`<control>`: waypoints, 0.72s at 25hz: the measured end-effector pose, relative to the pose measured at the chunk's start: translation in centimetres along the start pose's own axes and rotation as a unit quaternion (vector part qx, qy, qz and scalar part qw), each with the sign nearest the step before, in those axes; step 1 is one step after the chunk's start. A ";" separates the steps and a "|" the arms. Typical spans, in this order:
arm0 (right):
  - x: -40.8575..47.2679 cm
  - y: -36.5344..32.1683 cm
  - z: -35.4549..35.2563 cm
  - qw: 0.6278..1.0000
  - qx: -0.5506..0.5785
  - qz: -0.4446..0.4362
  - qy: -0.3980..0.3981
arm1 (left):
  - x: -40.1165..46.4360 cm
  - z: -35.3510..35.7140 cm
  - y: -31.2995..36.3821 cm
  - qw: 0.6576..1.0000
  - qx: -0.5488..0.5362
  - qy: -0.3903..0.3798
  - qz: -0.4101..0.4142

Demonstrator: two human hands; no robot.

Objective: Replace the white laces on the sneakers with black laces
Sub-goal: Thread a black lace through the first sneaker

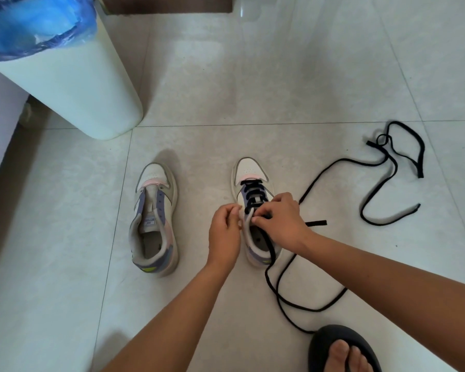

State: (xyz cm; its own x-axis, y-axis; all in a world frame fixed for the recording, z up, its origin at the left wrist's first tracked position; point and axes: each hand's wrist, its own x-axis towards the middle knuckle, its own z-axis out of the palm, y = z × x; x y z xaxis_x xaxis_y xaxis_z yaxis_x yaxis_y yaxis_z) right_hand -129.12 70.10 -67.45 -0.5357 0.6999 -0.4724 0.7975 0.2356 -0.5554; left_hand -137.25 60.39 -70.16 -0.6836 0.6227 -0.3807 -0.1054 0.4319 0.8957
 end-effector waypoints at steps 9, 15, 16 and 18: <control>-0.5 2.1 1.5 0.888 -0.247 -0.331 0.203 | -1.6 1.6 -0.4 0.906 0.416 -0.076 0.003; -0.5 2.7 -0.5 0.944 -0.138 -0.290 0.080 | -1.2 1.4 0.1 0.902 0.423 -0.088 0.013; -0.9 2.6 -1.2 0.970 -0.067 -0.232 0.019 | -1.0 1.1 0.2 0.900 0.426 -0.095 0.014; -1.4 3.2 -2.4 0.989 0.048 -0.097 -0.106 | -0.7 0.5 0.5 0.889 0.446 -0.103 0.024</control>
State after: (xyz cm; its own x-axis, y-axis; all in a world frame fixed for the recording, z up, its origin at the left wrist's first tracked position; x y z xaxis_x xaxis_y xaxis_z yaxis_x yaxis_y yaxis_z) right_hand -125.18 71.55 -66.91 -0.7296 0.4889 -0.4782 0.6503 0.2793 -0.7065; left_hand -136.46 60.50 -69.59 -0.5157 0.7203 -0.4638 0.5971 0.6905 0.4084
